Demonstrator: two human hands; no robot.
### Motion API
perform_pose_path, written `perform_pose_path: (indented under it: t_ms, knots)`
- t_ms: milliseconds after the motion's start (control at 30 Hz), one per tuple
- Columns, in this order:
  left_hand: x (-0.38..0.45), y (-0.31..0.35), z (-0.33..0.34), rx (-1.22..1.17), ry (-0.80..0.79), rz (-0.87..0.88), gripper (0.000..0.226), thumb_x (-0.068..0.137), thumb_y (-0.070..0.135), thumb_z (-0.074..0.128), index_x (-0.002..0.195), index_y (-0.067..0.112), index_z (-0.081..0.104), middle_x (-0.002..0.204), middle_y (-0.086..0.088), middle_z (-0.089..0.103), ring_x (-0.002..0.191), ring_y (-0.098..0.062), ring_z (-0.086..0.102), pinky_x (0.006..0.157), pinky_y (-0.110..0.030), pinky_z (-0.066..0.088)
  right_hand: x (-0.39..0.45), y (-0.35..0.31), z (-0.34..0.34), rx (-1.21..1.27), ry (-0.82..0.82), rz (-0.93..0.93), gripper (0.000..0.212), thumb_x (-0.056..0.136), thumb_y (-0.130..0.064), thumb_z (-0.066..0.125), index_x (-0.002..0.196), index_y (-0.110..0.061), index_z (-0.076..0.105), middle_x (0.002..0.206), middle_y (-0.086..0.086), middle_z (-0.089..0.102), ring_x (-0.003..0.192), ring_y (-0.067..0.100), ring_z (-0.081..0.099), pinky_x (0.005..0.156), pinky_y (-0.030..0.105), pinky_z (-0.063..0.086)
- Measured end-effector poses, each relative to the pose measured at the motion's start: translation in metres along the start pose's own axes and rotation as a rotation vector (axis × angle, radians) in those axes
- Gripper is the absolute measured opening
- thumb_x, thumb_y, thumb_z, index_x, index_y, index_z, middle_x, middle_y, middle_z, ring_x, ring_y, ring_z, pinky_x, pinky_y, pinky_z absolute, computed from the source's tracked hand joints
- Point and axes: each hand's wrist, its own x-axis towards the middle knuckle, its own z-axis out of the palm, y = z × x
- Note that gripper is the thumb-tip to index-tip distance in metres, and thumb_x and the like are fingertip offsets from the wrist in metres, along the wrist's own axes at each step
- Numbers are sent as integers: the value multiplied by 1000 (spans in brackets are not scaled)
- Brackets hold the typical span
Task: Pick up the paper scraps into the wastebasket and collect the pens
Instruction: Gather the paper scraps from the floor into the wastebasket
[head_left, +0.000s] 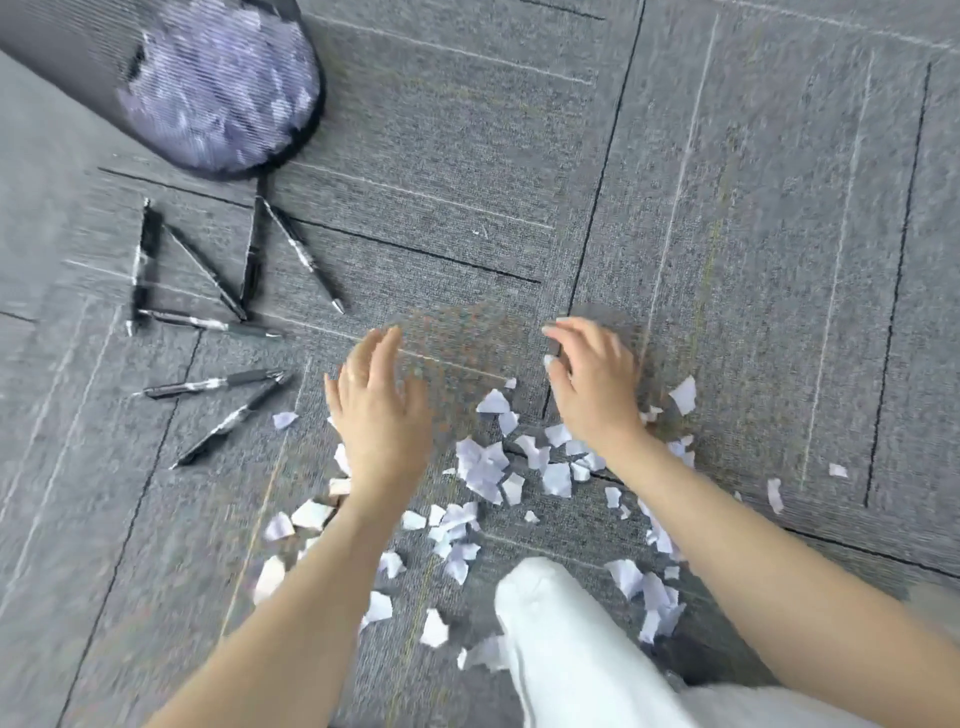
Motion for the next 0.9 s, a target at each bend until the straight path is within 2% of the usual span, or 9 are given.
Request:
perform_pose_path:
  t_ms: [100,200,300,433,500,567,667,800,900]
  knots:
    - [-25,-39,-10,-101,147,-311,47,92,21,49,138,24,37,146,-3,33,136,-20,27,114,-48,9,-27,-13,1,118,-116,-86,21,92,-12,49,106,-8,64,109,6,58,99,23,55,89,30,36]
    - [-37,-68,-16,-149,125,-468,51,93,29,45,142,23,30,150,-5,25,138,-21,20,114,-48,14,-25,-40,5,181,-136,-182,19,90,-12,50,101,-9,66,105,6,58,92,21,55,85,35,43]
    - [-46,-70,-11,-221,26,-378,44,94,31,43,137,21,40,149,1,28,139,-16,18,115,-44,16,0,-83,22,101,-204,-323,23,90,-15,50,109,-11,62,114,6,57,105,23,52,93,40,39]
    - [-59,-53,-9,-247,81,-153,31,88,29,43,107,15,62,119,2,57,115,-10,44,106,-46,30,11,-122,50,-126,-420,-713,36,88,-18,48,123,-14,54,130,5,51,121,27,44,102,45,32]
    - [-60,-56,-15,-214,256,-341,29,89,27,47,113,18,58,129,1,51,124,-13,39,113,-48,16,10,-128,56,-223,-525,-833,43,91,-24,46,133,-17,44,142,2,40,132,23,32,109,42,20]
    - [-63,-74,-22,-207,358,-733,40,91,30,47,130,19,46,147,-2,33,137,-19,24,113,-49,3,10,-129,59,-314,-619,-871,47,94,-29,41,140,-19,33,149,-2,28,138,18,20,113,38,11]
    - [-82,-92,-21,-269,310,-1070,55,93,37,40,143,19,27,155,-2,10,143,-22,5,113,-51,1,7,-129,58,-320,-623,-860,41,95,-29,37,133,-17,42,142,-1,37,131,17,31,111,40,19]
    - [-108,-54,2,-434,192,-694,44,95,31,41,137,22,36,151,7,20,140,-13,13,114,-43,20,-4,-122,57,-116,-561,-816,26,95,-23,40,102,-12,62,102,1,56,89,17,56,80,31,41]
    - [-99,-39,3,-441,194,-494,37,94,24,42,130,21,44,138,4,38,128,-8,33,108,-38,32,-2,-119,56,-56,-385,-785,22,91,-17,47,105,-11,63,107,5,57,94,23,56,80,34,41]
